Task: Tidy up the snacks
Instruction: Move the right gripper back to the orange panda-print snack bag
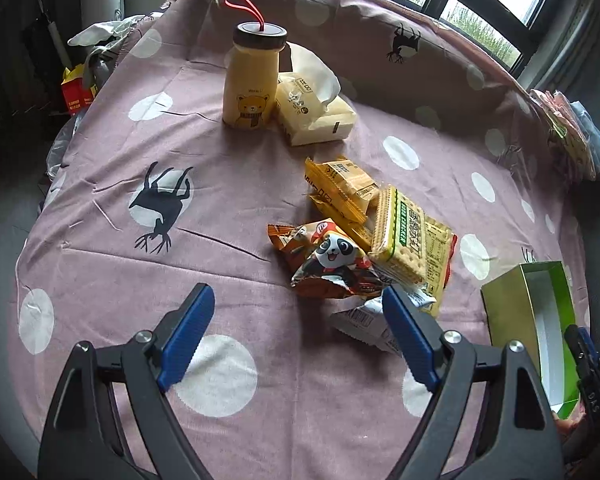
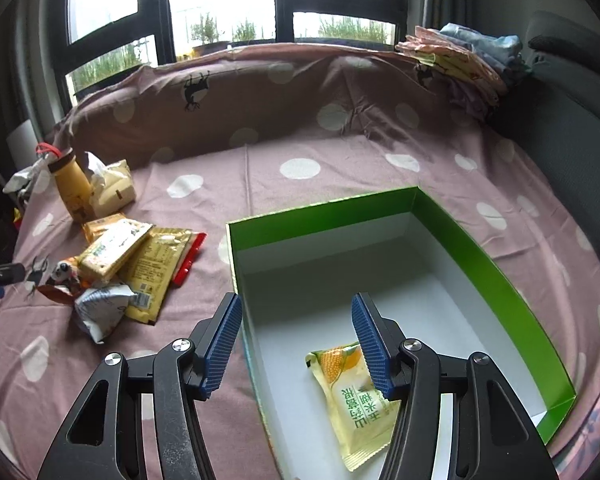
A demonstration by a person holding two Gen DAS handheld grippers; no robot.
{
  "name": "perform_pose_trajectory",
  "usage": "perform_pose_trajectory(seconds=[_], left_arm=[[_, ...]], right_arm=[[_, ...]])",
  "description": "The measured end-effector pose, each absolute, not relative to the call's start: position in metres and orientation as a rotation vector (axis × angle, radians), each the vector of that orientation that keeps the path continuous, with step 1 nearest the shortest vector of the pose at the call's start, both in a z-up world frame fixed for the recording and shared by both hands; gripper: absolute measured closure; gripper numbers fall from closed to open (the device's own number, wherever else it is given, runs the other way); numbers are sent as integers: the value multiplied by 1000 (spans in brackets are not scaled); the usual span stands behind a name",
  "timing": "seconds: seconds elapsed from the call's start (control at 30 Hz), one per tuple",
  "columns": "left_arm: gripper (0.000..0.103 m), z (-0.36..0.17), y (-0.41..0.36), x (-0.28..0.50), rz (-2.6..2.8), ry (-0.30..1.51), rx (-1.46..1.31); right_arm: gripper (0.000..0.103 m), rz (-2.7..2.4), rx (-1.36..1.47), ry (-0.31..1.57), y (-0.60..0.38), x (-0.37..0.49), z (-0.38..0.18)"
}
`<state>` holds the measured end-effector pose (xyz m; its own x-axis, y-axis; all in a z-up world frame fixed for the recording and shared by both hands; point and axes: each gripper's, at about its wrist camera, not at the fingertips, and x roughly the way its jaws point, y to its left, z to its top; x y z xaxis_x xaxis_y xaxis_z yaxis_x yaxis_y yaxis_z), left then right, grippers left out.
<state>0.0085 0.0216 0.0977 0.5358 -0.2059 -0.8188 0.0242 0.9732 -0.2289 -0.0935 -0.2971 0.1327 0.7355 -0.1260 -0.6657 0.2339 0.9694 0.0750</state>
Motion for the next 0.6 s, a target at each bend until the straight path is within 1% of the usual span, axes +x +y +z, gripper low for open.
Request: perform_pose_trajectory(seconds=[0.03,0.07,0.1,0.17,0.27,0.43,0.5,0.53,0.57,0.6], left_arm=[[17,96,23,11,-138,1003,-207],[17,93,25,14,-141,1007,-216],[17,89,28,17,-150,1016,-234],[17,80,32,23,-182,1044,-292],[17,73,37,30,-231,1069,-377],[19,66,42,36,-230,1075,-421],[27,58,44,40,-243,1105,-459],[29,54,46,42,-248,1121,-486],[36,52,48,43,-256,1129,-512],[39,51,50,45,-270,1131,-536]], right_arm=[[38,-169,176,693,-292,-93,143],[22,-132,192,679,-285,-91,152],[17,-77,216,678,-277,-86,158],[17,68,304,721,-263,-68,162],[17,217,441,867,-239,-26,148],[17,350,386,998,-177,38,136],[23,416,390,1057,-155,60,129],[26,431,399,1098,-148,70,124],[26,429,406,1133,-140,80,119],[26,431,396,1156,-134,88,114]])
